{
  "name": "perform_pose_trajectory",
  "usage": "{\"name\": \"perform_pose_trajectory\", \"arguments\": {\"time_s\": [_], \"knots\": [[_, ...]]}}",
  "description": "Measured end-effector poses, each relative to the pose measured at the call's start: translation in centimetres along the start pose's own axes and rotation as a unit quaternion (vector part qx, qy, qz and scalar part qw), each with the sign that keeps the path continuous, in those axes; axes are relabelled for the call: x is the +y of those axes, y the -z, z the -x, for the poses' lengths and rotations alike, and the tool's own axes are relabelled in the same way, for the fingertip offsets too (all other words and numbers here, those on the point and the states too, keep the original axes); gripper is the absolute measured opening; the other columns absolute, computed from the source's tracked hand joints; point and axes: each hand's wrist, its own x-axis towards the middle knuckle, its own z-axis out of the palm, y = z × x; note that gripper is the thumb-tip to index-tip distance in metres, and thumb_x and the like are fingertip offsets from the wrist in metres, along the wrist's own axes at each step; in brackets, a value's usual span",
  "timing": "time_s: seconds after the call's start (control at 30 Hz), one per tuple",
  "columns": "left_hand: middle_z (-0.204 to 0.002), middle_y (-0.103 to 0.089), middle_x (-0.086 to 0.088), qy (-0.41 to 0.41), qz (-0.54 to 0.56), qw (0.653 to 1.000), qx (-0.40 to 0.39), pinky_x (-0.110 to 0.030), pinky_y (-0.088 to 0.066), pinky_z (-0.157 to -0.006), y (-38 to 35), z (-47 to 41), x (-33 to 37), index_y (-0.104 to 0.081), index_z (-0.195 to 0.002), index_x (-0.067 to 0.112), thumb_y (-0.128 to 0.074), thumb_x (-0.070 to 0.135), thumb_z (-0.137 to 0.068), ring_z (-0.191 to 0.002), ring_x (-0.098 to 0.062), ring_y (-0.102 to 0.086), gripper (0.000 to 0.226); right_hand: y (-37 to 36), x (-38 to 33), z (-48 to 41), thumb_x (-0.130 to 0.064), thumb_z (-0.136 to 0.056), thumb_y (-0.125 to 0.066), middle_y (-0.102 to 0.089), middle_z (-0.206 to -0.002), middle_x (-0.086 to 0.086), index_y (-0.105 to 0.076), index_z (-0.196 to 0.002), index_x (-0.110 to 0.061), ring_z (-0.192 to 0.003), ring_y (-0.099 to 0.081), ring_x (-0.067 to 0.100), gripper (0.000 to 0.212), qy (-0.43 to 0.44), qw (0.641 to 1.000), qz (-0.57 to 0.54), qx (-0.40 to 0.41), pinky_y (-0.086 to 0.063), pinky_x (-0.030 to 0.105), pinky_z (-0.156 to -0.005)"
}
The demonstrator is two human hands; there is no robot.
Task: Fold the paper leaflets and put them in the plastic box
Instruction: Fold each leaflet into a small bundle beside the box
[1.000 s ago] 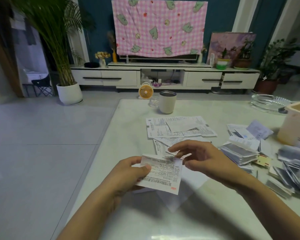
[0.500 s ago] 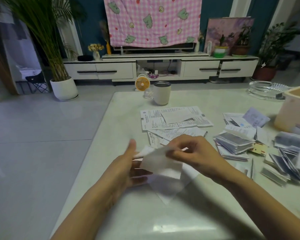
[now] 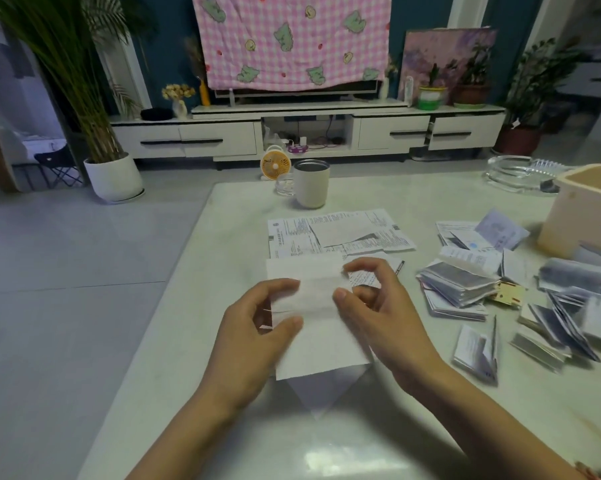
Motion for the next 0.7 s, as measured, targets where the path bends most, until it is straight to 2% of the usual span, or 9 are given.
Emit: {"name": "perform_pose_trajectory", "arguments": {"time_s": [0.1, 0.13, 0.2, 0.27, 0.33, 0.5, 0.57, 0.63, 0.7], "knots": [[-0.086, -0.068, -0.004, 0.009, 0.007, 1.000, -0.001, -0.010, -0.049, -0.057, 0.1, -0.1, -0.3, -0.066, -0.091, 0.030, -0.067, -0.001, -0.079, -0.072, -0.007, -0.060, 0.034, 0.7, -0.3, 0.1, -0.006, -0.081, -0.069, -0.069, -0.098, -0.007, -0.065, -0.102, -0.023, -0.086, -0.063, 0.008, 0.027, 0.024, 0.995, 0.040, -0.090, -0.050, 0.019, -0.075], [-0.085, -0.067, -0.013, 0.011, 0.007, 1.000, 0.001, -0.013, -0.049, -0.057, 0.2, -0.1, -0.3, -0.067, -0.090, 0.029, -0.069, 0.001, -0.079, -0.071, -0.011, -0.057, 0.031, 1.0, -0.4, 0.2, -0.005, -0.079, -0.071, -0.069, -0.103, -0.007, -0.066, -0.104, -0.022, -0.092, -0.064, 0.009, 0.031, 0.023, 0.991, 0.058, -0.116, -0.052, 0.022, -0.081], [-0.082, -0.063, -0.020, 0.011, -0.004, 1.000, 0.009, -0.013, -0.046, -0.058, 0.3, -0.2, -0.4, -0.069, -0.087, 0.028, -0.070, 0.004, -0.078, -0.064, -0.008, -0.051, 0.026, 1.2, -0.6, 0.4, -0.002, -0.076, -0.074, -0.070, -0.099, -0.005, -0.069, -0.101, -0.022, -0.090, -0.065, 0.010, 0.033, 0.013, 0.985, 0.086, -0.146, -0.053, 0.027, -0.081], [-0.079, -0.066, -0.010, 0.007, -0.025, 1.000, 0.012, -0.010, -0.044, -0.057, 0.5, -0.2, -0.3, -0.070, -0.083, 0.028, -0.071, 0.007, -0.078, -0.059, -0.002, -0.052, 0.021, 1.2, -0.9, 0.5, -0.005, -0.077, -0.073, -0.069, -0.089, -0.006, -0.071, -0.092, -0.025, -0.079, -0.061, 0.004, 0.026, 0.034, 0.981, 0.132, -0.137, -0.051, 0.023, -0.073], [-0.080, -0.066, 0.004, -0.013, -0.066, 0.998, 0.016, -0.005, -0.042, -0.058, 0.6, 0.0, -0.2, -0.070, -0.077, 0.029, -0.070, 0.011, -0.079, -0.064, 0.002, -0.057, 0.018, 1.3, -0.9, 0.4, -0.010, -0.079, -0.072, -0.064, -0.085, -0.007, -0.071, -0.082, -0.032, -0.075, -0.056, -0.001, 0.022, 0.078, 0.971, 0.197, -0.109, -0.044, 0.014, -0.067], [-0.100, -0.053, 0.018, -0.031, -0.144, 0.989, 0.022, 0.000, -0.038, -0.072, 0.7, 0.0, -0.5, -0.066, -0.069, 0.036, -0.069, 0.022, -0.080, -0.089, 0.007, -0.054, 0.018, 1.5, -1.4, 0.4, -0.020, -0.079, -0.072, -0.056, -0.099, -0.009, -0.068, -0.071, -0.035, -0.089, -0.051, -0.004, 0.017, 0.095, 0.965, 0.228, -0.090, -0.038, 0.010, -0.077], [-0.093, -0.062, 0.015, -0.020, -0.118, 0.993, 0.019, -0.003, -0.042, -0.068, 0.7, 0.0, -0.3, -0.068, -0.068, 0.030, -0.069, 0.019, -0.081, -0.081, 0.005, -0.059, 0.017, 1.4, -1.8, 0.3, -0.020, -0.080, -0.071, -0.062, -0.094, -0.010, -0.067, -0.069, -0.031, -0.087, -0.055, -0.003, 0.016, 0.094, 0.967, 0.221, -0.089, -0.042, 0.013, -0.079], [-0.075, -0.069, 0.008, 0.000, -0.084, 0.996, 0.013, -0.009, -0.046, -0.061, 0.5, 0.1, 0.0, -0.070, -0.069, 0.023, -0.066, 0.015, -0.083, -0.065, 0.002, -0.060, 0.016, 1.3, -1.9, 0.3, -0.017, -0.081, -0.070, -0.066, -0.078, -0.010, -0.067, -0.071, -0.022, -0.074, -0.059, 0.001, 0.011, 0.070, 0.977, 0.187, -0.081, -0.045, 0.015, -0.071], [-0.070, -0.070, 0.007, 0.028, -0.048, 0.998, 0.033, -0.014, -0.048, -0.059, 0.3, 0.4, 0.3, -0.070, -0.072, 0.018, -0.064, 0.015, -0.085, -0.058, -0.001, -0.059, 0.015, 1.3, -2.0, 0.3, -0.015, -0.081, -0.070, -0.064, -0.069, -0.008, -0.066, -0.075, -0.015, -0.067, -0.057, 0.004, 0.007, 0.033, 0.992, 0.107, -0.053, -0.043, 0.012, -0.061]]}}
